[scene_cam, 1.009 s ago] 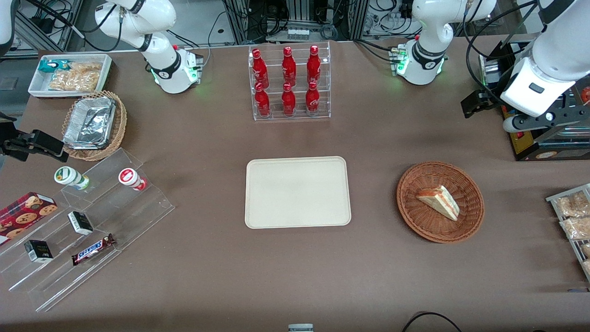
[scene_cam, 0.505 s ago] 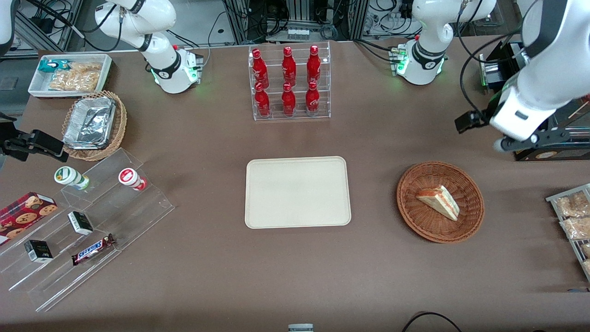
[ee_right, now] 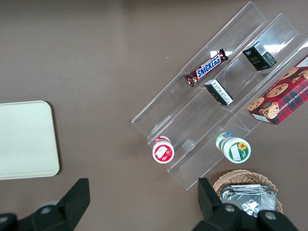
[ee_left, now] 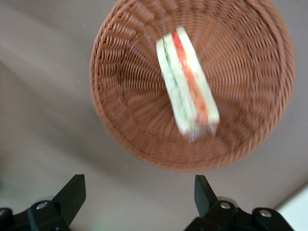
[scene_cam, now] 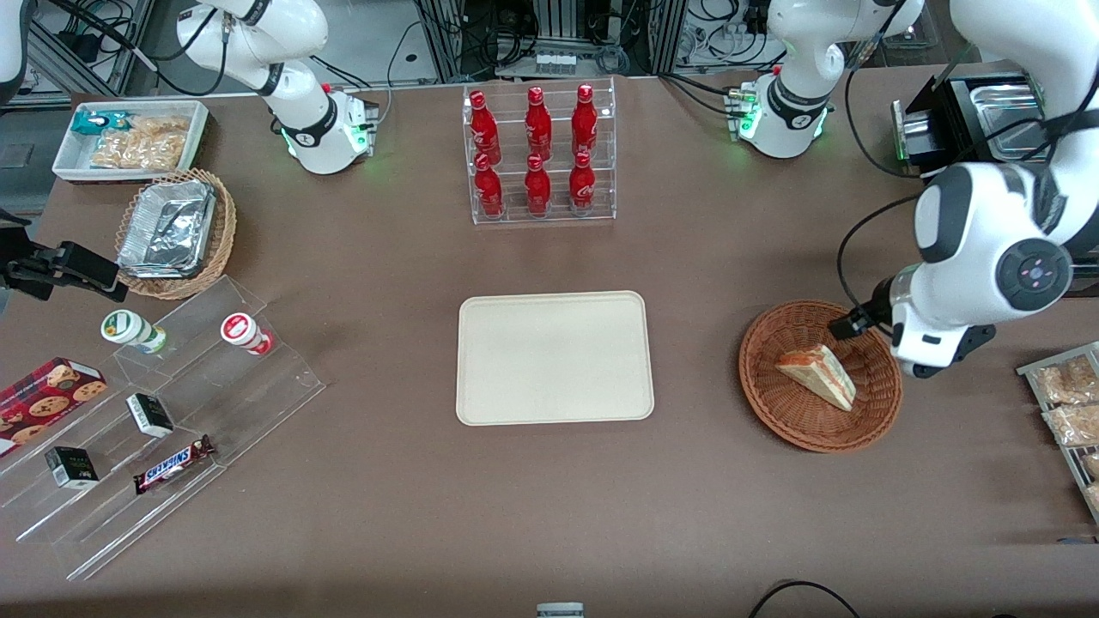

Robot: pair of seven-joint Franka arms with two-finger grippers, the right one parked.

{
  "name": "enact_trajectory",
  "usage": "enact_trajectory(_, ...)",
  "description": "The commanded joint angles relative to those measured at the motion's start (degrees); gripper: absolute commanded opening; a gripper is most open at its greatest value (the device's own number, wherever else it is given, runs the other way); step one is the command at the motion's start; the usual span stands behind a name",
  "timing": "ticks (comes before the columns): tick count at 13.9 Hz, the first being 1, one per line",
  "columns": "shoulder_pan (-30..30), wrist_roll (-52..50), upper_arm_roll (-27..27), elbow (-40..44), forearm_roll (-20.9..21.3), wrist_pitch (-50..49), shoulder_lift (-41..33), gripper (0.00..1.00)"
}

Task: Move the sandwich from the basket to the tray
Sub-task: 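Move the left gripper over the sandwich in the wicker basket and lower it, then close the left gripper on the wrapped sandwich standing on its edge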

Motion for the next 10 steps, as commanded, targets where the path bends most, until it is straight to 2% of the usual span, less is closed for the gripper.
enact_trajectory(1, 0.7, -12.6, -0.2, -1.9, -1.4, 5.5, 0.6, 1.00)
enact_trajectory(3, 0.6, -22.2, -0.2, -1.8, -1.8, 8.6, 2.4, 1.00)
enact_trajectory(4, 0.5, -23.8, -0.2, -1.8, -1.8, 9.5, 3.0, 1.00)
enact_trajectory(10, 0.6, -25.4, -0.2, -1.6, -1.9, 15.1, 6.8, 1.00)
